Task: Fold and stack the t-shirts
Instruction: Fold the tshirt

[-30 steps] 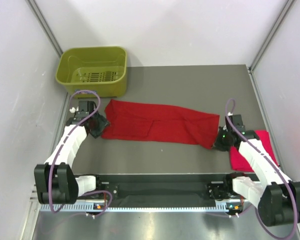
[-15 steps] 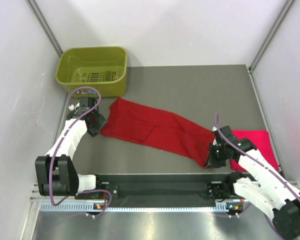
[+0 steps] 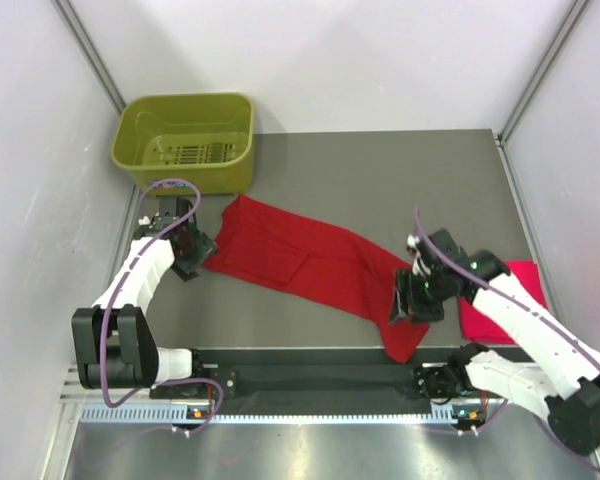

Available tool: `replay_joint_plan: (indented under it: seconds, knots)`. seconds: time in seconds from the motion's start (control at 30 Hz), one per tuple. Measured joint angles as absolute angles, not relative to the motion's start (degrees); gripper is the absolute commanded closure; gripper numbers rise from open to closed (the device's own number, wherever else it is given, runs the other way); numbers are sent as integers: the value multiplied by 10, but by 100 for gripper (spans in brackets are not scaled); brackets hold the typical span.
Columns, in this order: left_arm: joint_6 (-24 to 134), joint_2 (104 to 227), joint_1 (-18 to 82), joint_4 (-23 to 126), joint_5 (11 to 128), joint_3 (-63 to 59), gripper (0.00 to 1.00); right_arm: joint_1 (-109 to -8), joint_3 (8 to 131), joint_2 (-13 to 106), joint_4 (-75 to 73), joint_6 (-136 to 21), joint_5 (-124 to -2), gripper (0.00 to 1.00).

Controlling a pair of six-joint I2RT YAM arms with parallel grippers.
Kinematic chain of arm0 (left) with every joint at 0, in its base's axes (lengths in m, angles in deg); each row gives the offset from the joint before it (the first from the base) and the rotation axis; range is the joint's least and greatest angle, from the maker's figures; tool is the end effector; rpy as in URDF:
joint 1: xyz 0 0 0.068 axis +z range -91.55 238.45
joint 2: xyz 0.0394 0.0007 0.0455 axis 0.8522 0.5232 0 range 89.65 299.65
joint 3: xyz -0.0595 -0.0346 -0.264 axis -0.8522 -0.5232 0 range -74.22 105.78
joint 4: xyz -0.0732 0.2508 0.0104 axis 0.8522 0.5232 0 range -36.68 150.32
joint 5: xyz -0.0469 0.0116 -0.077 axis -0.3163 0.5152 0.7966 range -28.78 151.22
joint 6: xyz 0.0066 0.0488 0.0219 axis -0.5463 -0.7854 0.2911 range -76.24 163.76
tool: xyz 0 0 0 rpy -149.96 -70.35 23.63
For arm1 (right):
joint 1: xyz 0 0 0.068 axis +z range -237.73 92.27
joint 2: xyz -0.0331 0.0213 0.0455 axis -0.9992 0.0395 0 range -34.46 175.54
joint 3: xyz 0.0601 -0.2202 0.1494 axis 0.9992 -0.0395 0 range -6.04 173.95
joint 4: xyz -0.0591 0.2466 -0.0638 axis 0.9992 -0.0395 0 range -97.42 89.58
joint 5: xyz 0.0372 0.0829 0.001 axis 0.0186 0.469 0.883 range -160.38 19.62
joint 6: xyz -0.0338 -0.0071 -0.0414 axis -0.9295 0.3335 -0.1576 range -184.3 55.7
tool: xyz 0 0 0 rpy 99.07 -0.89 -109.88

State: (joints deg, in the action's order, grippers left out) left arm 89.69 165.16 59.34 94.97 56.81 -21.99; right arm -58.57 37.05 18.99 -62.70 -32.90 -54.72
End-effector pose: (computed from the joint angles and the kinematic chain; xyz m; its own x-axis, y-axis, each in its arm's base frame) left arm 0.2491 0.0066 0.2283 -0.5954 -0.7256 -0.3449 -0.6840 0.6830 -0.2561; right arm 0.1235 0.0800 0.2373 -0.9925 0.0207 -0.1205 -0.0263 0.9265 0.3754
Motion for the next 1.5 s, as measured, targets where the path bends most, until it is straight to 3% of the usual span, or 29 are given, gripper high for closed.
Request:
replay_joint_plan:
  seconds: [0.13,0.4,0.67,0.8,1.07,1.27,1.3,1.43,1.5]
  knots:
    - [897,1654,598,948,592,-232,31,-585,495,282,-609,-367,-549,38]
    - [902,1659,599,927,635,-272,32,-582,769,625,-396,-437,-515,38]
    - [918,1682,609,857,657,-295,32,-582,1059,931,-316,-488,-454,37]
    - [920,1699,620,818,659,-296,32,-582,1127,1007,-285,-489,-418,37]
    - [928,1732,641,761,663,-306,33,-574,1148,1077,-243,-472,-375,43]
    - [932,1740,645,734,664,-312,38,-558,1154,1102,-231,-460,-350,54]
    - [931,1741,645,730,664,-313,39,-556,1156,1104,-231,-459,-349,65]
    - [932,1749,646,706,673,-314,42,-553,1163,1115,-236,-451,-347,90]
    - [934,1756,646,690,681,-314,51,-554,1163,1121,-239,-445,-347,100]
